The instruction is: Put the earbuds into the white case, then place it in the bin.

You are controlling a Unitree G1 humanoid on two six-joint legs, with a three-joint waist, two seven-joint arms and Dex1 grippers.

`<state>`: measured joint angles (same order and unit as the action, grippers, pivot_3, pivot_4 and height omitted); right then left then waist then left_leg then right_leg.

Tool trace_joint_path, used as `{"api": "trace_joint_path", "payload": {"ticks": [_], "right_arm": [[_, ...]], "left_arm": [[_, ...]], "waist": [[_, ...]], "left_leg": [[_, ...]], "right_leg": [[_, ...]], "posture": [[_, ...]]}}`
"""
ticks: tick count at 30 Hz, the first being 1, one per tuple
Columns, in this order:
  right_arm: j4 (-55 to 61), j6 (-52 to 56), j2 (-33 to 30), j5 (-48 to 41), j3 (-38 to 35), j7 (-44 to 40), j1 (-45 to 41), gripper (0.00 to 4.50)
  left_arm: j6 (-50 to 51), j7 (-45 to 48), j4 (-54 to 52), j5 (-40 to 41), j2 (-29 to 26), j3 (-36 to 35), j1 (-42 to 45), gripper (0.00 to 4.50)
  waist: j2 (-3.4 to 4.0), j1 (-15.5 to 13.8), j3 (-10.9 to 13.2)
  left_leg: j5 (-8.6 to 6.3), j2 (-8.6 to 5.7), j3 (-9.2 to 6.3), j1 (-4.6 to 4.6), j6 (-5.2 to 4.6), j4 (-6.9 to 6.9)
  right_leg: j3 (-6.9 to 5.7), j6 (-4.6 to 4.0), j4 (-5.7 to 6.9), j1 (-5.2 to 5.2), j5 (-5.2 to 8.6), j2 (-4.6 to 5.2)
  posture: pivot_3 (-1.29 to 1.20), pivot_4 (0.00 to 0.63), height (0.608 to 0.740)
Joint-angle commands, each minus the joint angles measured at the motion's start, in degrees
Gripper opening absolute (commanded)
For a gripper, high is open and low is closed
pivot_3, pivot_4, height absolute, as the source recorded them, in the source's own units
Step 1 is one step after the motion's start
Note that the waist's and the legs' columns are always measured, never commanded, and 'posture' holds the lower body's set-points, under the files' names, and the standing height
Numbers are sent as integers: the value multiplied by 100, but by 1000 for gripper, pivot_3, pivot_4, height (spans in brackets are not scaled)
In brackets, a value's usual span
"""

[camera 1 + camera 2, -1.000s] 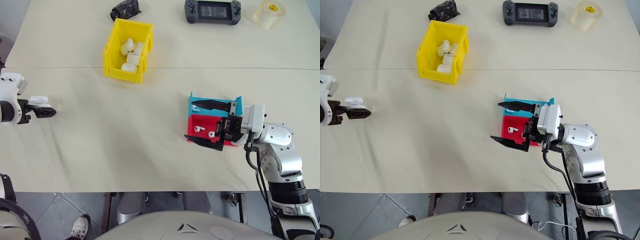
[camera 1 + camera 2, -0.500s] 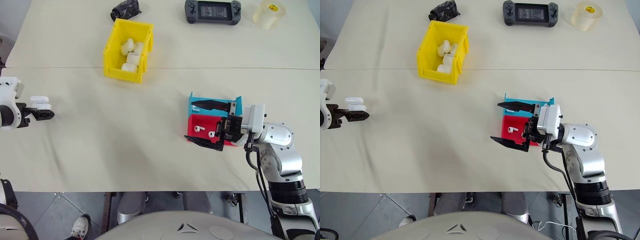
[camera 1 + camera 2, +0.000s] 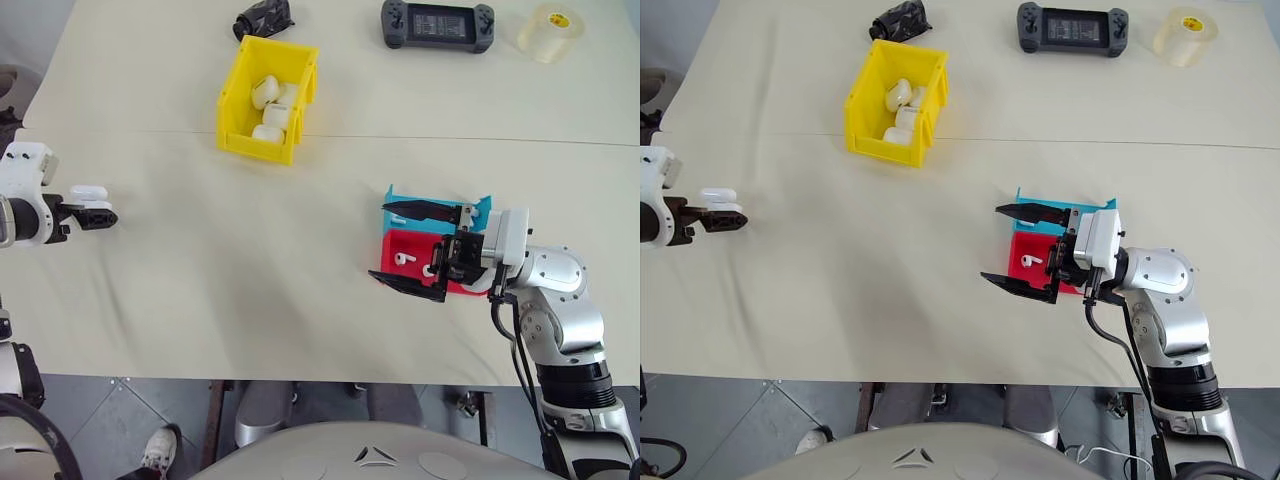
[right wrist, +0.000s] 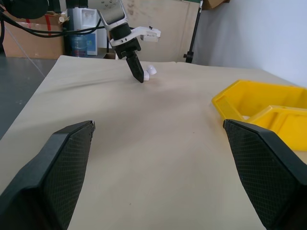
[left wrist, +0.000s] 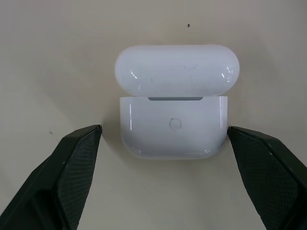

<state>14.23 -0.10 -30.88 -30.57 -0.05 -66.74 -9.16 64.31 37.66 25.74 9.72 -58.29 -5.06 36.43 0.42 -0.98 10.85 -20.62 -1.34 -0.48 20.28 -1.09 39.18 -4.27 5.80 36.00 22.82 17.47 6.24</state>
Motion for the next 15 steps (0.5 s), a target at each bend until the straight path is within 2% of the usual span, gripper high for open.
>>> {"api": "trace_joint_path", "payload": {"ticks": [1, 4, 7, 8, 11, 13, 15], "right_arm": [[189, -78, 9, -18, 0, 25, 28, 4500], [173, -88, 23, -10, 18, 19, 21, 4500], [145, -92, 24, -4, 22, 7, 1, 4500], [139, -91, 22, -4, 21, 4, -4, 4500], [131, -85, 1, -2, 12, -12, 5, 4500], [128, -73, -37, -2, -6, -34, 36, 4500], [126, -63, -72, 1, -30, -43, 62, 4500]], "left_arm": [[-40, -60, 123, -100, 32, 68, -35, 4477], [-62, -58, 106, -83, 8, 18, -76, 3843], [-112, -44, 60, -26, -9, -105, -157, 2925], [-141, -45, 44, -6, -5, -155, -184, 2756], [-503, 37, -135, 157, 55, -504, -420, 2756], [-825, 213, -499, 491, 202, -1013, -726, 2756], [-1545, 633, -1011, 814, 372, -1429, -1191, 2756]], "waist": [[0, -3, 0], [0, 0, 0], [1, 6, 0], [1, 16, -1], [1, 39, -1], [1, 51, 0], [1, 73, 0]], "left_leg": [[0, 0, 0, 0, 0, 0], [0, 0, 0, 0, 0, 0], [0, 2, 0, 0, 1, 0], [1, 2, 1, 0, 1, 0], [2, 6, 0, 0, 3, 0], [2, 6, -1, 0, 3, 0], [2, 7, -4, 2, 3, 0]], "right_leg": [[0, 0, 0, 0, 0, 0], [0, 0, 0, 0, 0, 0], [0, 0, 0, 0, 0, -2], [0, 0, 0, 0, 0, -2], [-1, 0, -1, 0, 0, -4], [-1, 0, -2, 0, 0, -3], [-2, 0, -4, 0, 0, -2]], "posture": [[0, 150, 740], [0, 150, 740], [0, 150, 740], [0, 150, 740], [0, 150, 740], [0, 150, 740], [0, 150, 740]]}}
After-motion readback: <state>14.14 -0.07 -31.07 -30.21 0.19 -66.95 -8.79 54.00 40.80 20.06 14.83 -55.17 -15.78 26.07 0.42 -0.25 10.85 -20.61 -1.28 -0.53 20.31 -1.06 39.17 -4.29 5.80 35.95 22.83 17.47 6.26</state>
